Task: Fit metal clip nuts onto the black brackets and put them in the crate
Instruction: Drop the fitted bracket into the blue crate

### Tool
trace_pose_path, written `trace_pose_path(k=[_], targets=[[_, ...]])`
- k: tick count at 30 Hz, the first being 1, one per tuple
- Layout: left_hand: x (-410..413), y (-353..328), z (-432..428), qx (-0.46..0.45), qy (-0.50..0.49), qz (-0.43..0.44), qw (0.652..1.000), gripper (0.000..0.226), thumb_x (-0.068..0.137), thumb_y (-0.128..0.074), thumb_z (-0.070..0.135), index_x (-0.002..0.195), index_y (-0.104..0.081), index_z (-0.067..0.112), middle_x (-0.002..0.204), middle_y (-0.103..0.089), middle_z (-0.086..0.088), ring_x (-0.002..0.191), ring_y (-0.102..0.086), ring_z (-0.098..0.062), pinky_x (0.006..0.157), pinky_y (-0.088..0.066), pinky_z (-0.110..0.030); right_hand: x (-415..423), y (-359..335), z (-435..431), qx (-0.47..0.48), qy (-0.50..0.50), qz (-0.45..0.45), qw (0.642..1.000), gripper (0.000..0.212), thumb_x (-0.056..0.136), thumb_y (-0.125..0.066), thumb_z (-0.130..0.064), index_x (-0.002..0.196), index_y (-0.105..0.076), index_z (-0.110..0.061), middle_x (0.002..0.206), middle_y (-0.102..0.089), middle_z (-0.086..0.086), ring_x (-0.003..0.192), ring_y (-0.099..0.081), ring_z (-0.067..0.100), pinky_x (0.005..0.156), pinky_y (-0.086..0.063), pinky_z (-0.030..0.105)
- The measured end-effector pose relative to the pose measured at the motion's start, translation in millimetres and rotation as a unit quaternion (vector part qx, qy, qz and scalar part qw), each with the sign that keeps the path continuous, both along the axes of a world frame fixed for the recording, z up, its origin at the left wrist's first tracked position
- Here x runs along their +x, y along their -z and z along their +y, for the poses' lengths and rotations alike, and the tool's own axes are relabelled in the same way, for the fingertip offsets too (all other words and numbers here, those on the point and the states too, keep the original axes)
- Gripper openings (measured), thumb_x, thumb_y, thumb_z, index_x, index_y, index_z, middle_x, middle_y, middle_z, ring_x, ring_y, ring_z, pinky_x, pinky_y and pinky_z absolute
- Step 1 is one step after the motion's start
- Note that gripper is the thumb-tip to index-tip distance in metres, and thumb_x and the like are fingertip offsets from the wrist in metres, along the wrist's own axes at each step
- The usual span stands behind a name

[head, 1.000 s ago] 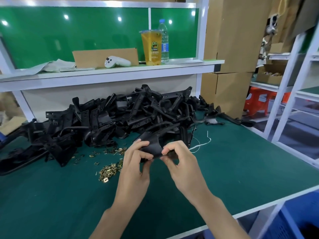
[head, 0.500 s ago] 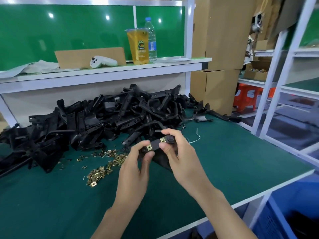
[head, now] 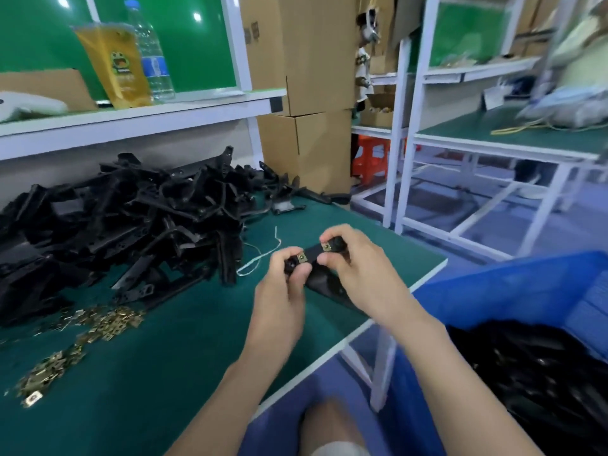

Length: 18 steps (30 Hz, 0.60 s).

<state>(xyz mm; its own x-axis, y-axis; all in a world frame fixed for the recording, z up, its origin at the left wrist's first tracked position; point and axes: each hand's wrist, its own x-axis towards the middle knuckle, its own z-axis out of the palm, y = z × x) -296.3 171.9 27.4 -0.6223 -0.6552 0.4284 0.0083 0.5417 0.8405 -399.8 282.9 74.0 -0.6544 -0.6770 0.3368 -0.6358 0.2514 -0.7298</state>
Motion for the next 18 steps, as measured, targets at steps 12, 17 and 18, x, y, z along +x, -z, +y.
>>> trace_pose_path(k=[12, 17, 18], targets=[[-116, 7, 93, 0.097, 0.228, -0.048, 0.968, 0.052, 0.096, -0.051, 0.035, 0.147, -0.039, 0.032, 0.132, -0.051, 0.015, 0.134, -0.049, -0.009, 0.112, -0.041, -0.034, -47, -9, 95, 0.035, 0.292, 0.056, 0.954, 0.056, 0.104, -0.049, -0.027, 0.155, -0.029, -0.020, 0.164, -0.015, 0.015, 0.150, -0.020, 0.033, 0.118, -0.026, 0.049], [-57, 16, 18, -0.024, 0.076, -0.064, 0.995, 0.044, 0.102, -0.053, 0.017, 0.145, -0.045, 0.018, 0.141, -0.053, 0.001, 0.134, -0.047, -0.013, 0.115, -0.036, -0.035, -9, 19, 28, 0.040, 0.174, 0.056, 0.982, 0.051, 0.104, -0.048, -0.025, 0.153, -0.033, -0.019, 0.160, -0.024, 0.012, 0.147, -0.024, 0.030, 0.118, -0.026, 0.045], [-39, 18, 2, -0.062, 0.038, -0.078, 0.994, 0.045, 0.101, -0.054, 0.017, 0.145, -0.045, 0.017, 0.142, -0.053, 0.000, 0.134, -0.047, -0.015, 0.114, -0.034, -0.030, 1, 23, 10, 0.042, 0.144, 0.060, 0.987, 0.051, 0.104, -0.047, -0.025, 0.153, -0.034, -0.019, 0.160, -0.025, 0.013, 0.147, -0.025, 0.029, 0.119, -0.026, 0.044]])
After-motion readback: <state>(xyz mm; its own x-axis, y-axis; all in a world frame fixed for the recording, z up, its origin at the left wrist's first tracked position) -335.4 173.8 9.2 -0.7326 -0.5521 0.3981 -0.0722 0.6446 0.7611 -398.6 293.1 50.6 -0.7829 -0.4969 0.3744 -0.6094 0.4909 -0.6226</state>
